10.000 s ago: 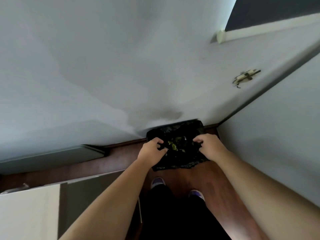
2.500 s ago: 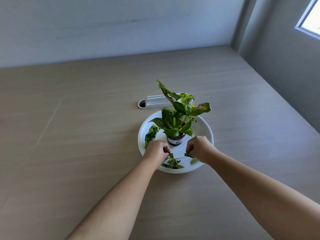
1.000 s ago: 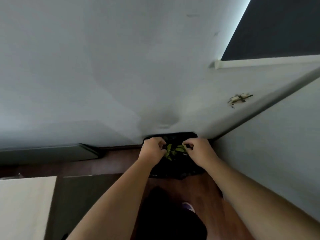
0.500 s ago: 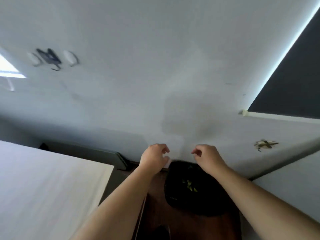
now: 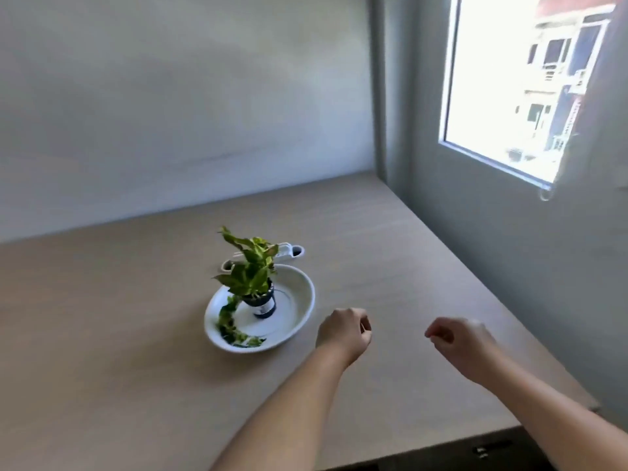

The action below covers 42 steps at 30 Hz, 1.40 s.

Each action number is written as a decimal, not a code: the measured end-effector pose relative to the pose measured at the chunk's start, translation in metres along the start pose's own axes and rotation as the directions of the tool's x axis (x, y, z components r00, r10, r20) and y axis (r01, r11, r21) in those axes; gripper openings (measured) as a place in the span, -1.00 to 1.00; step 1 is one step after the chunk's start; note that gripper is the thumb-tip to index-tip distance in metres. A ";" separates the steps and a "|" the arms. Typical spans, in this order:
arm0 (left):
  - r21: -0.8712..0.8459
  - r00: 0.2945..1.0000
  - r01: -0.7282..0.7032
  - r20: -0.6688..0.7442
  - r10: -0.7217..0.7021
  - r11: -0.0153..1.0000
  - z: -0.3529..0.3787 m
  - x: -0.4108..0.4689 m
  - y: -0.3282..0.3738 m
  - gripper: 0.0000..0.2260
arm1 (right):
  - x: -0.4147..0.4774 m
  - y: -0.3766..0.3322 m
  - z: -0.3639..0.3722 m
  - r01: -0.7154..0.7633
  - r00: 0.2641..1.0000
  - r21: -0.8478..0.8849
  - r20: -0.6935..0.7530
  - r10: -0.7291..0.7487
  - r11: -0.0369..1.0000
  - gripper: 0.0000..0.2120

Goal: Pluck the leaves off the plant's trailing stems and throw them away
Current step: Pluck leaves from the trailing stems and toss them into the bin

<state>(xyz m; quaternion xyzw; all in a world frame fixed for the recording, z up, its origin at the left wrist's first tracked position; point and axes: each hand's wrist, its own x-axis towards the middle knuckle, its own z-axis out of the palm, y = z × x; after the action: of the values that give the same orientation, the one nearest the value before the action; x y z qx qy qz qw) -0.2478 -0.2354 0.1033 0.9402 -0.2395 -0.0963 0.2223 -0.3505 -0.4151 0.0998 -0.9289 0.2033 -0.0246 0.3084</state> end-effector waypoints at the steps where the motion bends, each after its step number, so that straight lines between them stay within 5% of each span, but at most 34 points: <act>1: -0.003 0.999 0.045 -0.024 -0.045 0.999 -0.011 -0.005 -0.029 -0.86 | 0.008 -0.024 0.015 0.037 0.999 -0.015 0.037 -0.037 0.999 -0.87; 8: -0.040 0.944 0.315 -0.091 -0.318 0.948 -0.066 -0.014 -0.198 -0.88 | 0.055 -0.153 0.121 0.215 0.950 -0.036 0.239 -0.200 0.976 -0.82; 14: 0.032 0.953 0.303 0.024 -0.303 0.953 -0.085 0.018 -0.285 -0.76 | 0.107 -0.212 0.197 0.229 0.927 -0.107 0.327 -0.183 0.968 -0.76; 19: 0.186 0.940 0.246 0.196 -0.281 0.951 -0.067 0.048 -0.306 -0.56 | 0.136 -0.221 0.240 0.214 0.914 -0.308 0.397 -0.079 0.927 -0.78; 24: 0.226 0.956 0.197 0.173 -0.239 0.954 -0.051 0.068 -0.319 -0.58 | 0.148 -0.228 0.260 0.236 0.904 -0.487 0.428 -0.006 0.841 -0.85; 29: 0.167 0.955 0.202 0.184 -0.232 0.965 -0.049 0.075 -0.319 -0.88 | 0.149 -0.236 0.280 0.257 0.886 -0.429 0.463 -0.033 0.866 -0.80; 34: 0.083 0.952 0.197 0.223 -0.211 0.977 -0.055 0.080 -0.320 -0.80 | 0.153 -0.236 0.292 0.376 0.830 -0.281 0.526 -0.186 0.883 -0.71; 42: 0.006 0.969 0.191 0.159 -0.190 0.982 -0.057 0.079 -0.336 -0.90 | 0.151 -0.238 0.293 0.492 0.757 -0.274 0.604 -0.251 0.826 -0.66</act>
<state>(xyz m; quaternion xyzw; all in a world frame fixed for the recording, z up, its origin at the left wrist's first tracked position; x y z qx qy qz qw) -0.0257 0.0115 -0.0081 0.9471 -0.1646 -0.1928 0.1967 -0.0762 -0.1368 -0.0102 -0.9619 -0.0856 0.2213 0.1360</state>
